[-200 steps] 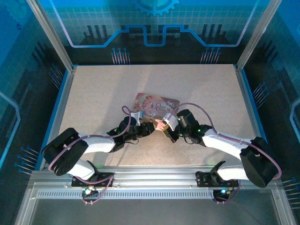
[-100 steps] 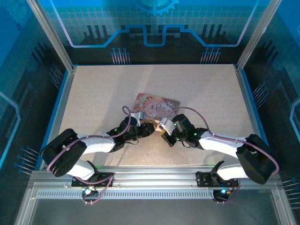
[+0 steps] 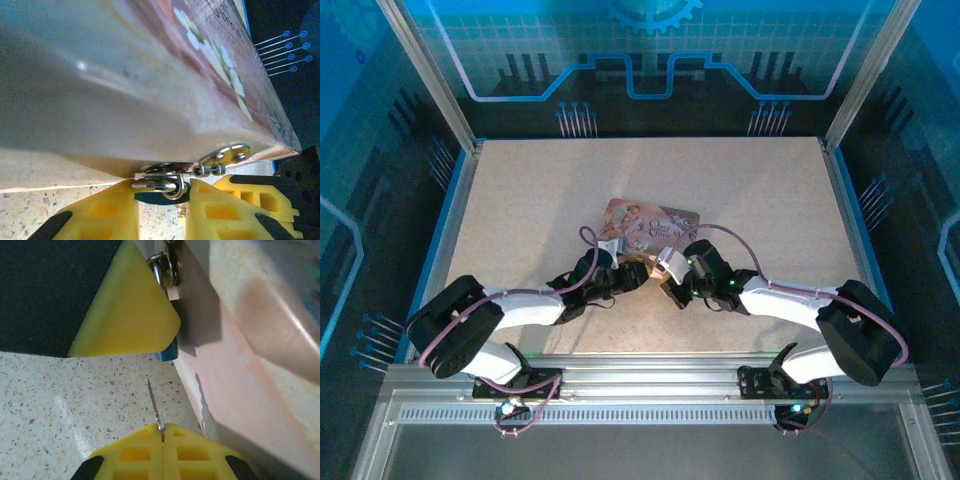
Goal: Unlock the padlock with the key
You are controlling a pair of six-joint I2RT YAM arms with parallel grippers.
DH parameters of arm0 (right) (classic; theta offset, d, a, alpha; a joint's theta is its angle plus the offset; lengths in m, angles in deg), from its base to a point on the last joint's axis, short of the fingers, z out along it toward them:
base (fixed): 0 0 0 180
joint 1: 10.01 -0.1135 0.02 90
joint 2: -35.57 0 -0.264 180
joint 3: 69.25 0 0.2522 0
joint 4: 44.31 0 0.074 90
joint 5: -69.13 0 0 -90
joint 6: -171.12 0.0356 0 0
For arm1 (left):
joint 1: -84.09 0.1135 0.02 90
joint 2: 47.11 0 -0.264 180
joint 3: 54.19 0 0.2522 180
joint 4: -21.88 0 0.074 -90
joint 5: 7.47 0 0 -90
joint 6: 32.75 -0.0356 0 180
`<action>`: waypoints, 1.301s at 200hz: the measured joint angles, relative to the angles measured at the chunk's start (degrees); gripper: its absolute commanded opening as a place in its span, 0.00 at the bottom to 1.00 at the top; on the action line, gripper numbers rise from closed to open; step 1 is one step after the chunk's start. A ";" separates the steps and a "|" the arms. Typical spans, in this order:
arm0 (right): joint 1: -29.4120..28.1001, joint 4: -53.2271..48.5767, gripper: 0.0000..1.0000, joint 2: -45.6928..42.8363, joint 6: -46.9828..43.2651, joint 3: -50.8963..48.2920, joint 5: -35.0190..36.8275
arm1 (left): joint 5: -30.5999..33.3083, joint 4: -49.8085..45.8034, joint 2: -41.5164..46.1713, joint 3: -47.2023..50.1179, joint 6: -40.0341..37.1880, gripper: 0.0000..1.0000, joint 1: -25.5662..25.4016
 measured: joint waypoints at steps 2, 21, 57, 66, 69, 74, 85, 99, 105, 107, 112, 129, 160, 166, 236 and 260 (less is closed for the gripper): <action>0.00 -0.02 0.01 0.02 0.00 0.02 0.00 | 0.00 0.00 0.00 0.00 0.07 0.24 0.00; 0.00 0.07 0.01 0.26 -0.02 0.33 0.26 | 0.02 -0.02 0.13 -0.04 0.42 0.24 0.00; 0.44 0.07 0.01 0.48 -0.33 1.05 -0.31 | 0.28 -0.96 1.09 -0.09 1.44 0.24 0.00; 0.55 0.02 0.01 0.66 -0.52 1.40 -0.35 | 0.52 -1.27 1.42 -0.09 1.62 0.24 0.02; 0.57 0.07 0.01 0.72 -0.57 1.53 -0.37 | 0.61 -1.31 1.53 -0.09 1.73 0.24 0.02; 0.63 0.07 0.01 0.85 -0.70 1.73 -0.42 | 0.70 -1.49 1.73 -0.11 1.86 0.24 0.02; 0.81 0.07 0.01 1.11 -0.94 2.03 -0.52 | 0.90 -1.79 2.03 -0.11 2.27 0.24 0.02; 0.85 0.07 0.01 1.46 -1.14 2.40 -0.55 | 1.11 -2.08 2.25 -0.11 2.78 0.24 0.02; 0.85 0.07 0.01 1.64 -1.18 2.49 -0.57 | 1.14 -2.12 2.25 -0.11 2.84 0.24 0.07; 0.85 0.07 0.01 1.66 -1.20 2.51 -0.57 | 1.14 -2.14 2.25 -0.11 2.86 0.24 0.07; 0.85 0.07 0.01 1.77 -1.31 2.54 -0.59 | 1.18 -2.16 2.25 -0.11 2.89 0.24 0.07; 0.87 0.07 0.01 1.84 -1.40 2.54 -0.66 | 1.27 -2.45 2.25 -0.17 3.04 0.24 0.07; 0.92 0.07 0.01 1.88 -1.57 2.62 -0.68 | 1.27 -2.93 2.25 -0.48 3.52 0.24 0.07; 0.92 0.07 0.01 1.88 -1.57 2.67 -0.66 | 1.29 -2.95 2.25 -0.52 3.76 0.25 0.07; 0.92 -0.85 0.01 0.74 -1.55 2.62 -0.66 | 0.87 -3.15 2.32 -1.05 6.08 0.25 0.07; 0.92 -0.76 0.01 -0.85 -1.22 1.53 -0.26 | -0.15 -3.52 2.32 -1.79 6.73 0.25 0.00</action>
